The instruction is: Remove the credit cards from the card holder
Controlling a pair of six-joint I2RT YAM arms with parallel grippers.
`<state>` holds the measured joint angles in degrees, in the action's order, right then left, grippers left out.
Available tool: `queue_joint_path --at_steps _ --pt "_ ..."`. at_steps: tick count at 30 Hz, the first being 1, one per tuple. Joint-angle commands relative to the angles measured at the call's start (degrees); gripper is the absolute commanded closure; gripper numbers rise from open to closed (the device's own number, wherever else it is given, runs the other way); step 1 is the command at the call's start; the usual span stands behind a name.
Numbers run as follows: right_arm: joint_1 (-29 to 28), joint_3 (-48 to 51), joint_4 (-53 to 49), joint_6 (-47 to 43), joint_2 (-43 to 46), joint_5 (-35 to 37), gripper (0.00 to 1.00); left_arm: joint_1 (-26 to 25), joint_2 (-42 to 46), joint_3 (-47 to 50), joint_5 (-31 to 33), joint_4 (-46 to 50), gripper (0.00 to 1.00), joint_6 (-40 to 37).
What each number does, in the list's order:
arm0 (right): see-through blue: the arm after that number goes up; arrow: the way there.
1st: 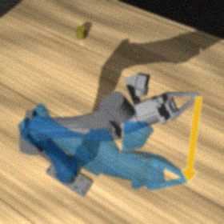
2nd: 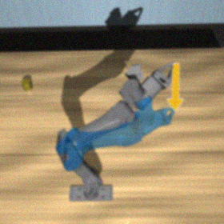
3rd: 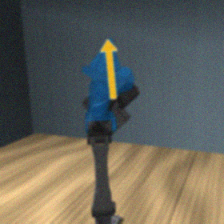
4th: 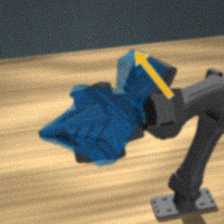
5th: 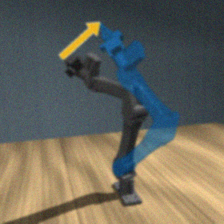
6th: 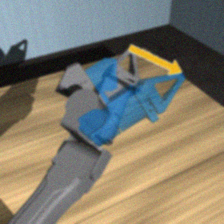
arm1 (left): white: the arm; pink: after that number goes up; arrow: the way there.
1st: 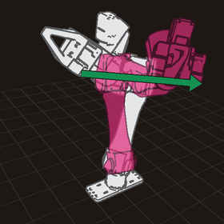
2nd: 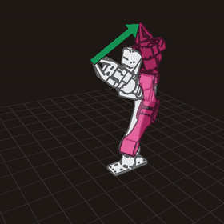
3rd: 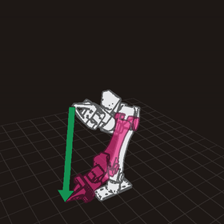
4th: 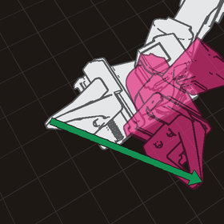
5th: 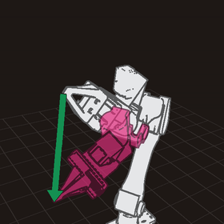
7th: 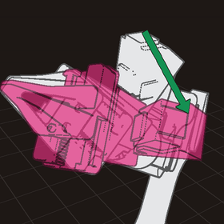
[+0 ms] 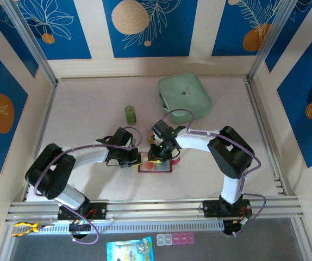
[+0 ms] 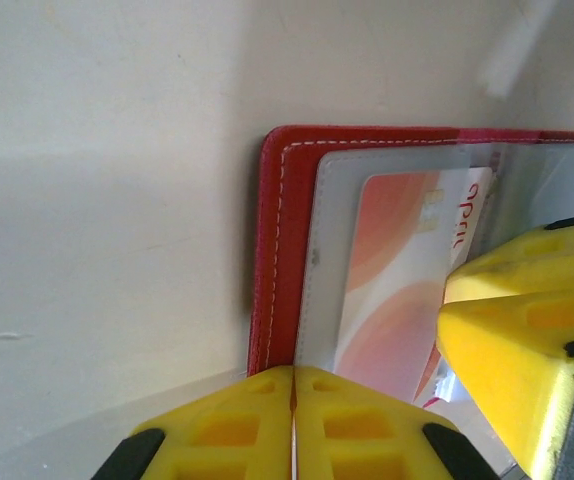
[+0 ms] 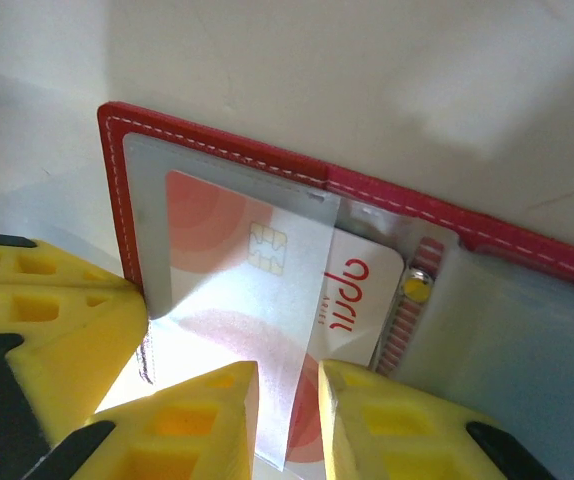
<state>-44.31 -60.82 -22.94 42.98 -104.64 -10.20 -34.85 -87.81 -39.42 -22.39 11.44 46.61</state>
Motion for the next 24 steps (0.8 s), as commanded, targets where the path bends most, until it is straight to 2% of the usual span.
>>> queue_joint_path --at_steps 1,10,24 --pt "-0.51 -1.23 -3.69 -1.19 1.54 1.75 0.75 0.62 1.06 -0.52 0.24 1.57 0.92 0.41" --pt "-0.47 0.12 -3.35 -0.46 3.64 2.56 0.75 0.26 0.64 -2.86 -2.38 0.12 0.92 0.71" --pt "1.62 3.16 0.07 2.45 4.58 -0.75 0.75 -0.33 -4.83 -5.01 -4.77 -1.31 0.96 -0.47"
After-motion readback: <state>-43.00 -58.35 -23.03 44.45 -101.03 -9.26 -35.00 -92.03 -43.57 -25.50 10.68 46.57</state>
